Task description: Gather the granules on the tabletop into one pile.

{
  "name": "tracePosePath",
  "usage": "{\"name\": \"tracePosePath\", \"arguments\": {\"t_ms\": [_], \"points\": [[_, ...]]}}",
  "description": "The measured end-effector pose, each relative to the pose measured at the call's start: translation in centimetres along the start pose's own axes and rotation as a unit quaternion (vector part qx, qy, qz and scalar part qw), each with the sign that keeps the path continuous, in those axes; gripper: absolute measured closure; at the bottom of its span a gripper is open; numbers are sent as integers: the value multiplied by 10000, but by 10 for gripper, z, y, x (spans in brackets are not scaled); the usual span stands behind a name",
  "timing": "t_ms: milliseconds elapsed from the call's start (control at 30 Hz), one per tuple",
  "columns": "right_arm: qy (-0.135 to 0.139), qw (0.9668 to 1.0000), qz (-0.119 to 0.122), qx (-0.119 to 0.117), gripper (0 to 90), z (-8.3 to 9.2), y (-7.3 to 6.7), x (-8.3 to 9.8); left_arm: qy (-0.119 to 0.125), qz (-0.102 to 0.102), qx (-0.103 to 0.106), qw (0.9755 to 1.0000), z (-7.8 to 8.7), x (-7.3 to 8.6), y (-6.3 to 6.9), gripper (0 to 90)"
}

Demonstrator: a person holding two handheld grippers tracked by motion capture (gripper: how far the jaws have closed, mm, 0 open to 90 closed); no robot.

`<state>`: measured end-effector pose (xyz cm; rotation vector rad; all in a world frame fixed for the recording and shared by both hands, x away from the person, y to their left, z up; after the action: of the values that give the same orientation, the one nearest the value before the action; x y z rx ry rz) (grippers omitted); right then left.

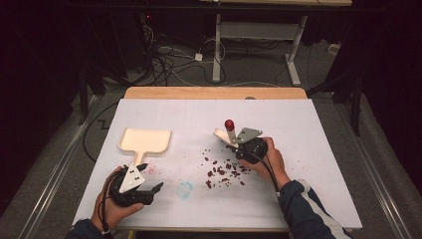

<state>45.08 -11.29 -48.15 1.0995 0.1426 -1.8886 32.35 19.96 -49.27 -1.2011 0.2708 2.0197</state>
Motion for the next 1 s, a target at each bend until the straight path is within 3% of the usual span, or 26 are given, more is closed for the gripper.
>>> {"name": "tracePosePath", "arguments": {"t_ms": [367,567,700,867,1000], "points": [[111,9974,369,-601,669,18,-14,3,13,-36,6,10000,2,0,1,207],[188,9973,474,-537,673,33,-10,0,31,-30,3,10000,2,-1,1,207],[333,9981,330,-407,673,39,-4,-6,30,-27,11,10000,2,0,1,207],[492,9976,335,-364,673,28,1,-19,-1,16,11,10000,0,0,0,207],[602,9949,674,-452,673,6,-1,-36,16,-10,33,10000,0,-1,1,207]]}}
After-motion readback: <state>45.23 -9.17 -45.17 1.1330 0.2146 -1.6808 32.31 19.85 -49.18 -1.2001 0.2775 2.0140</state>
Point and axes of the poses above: each handheld gripper's, and its own axes: z roughly backward along the jaws, x roughly out of its underside, y roughly to its right, the point moved 6 cm from there along -z, roughly forward along the jaws, and after that the axes turned 6 degrees about y, right-handed, at the moved point
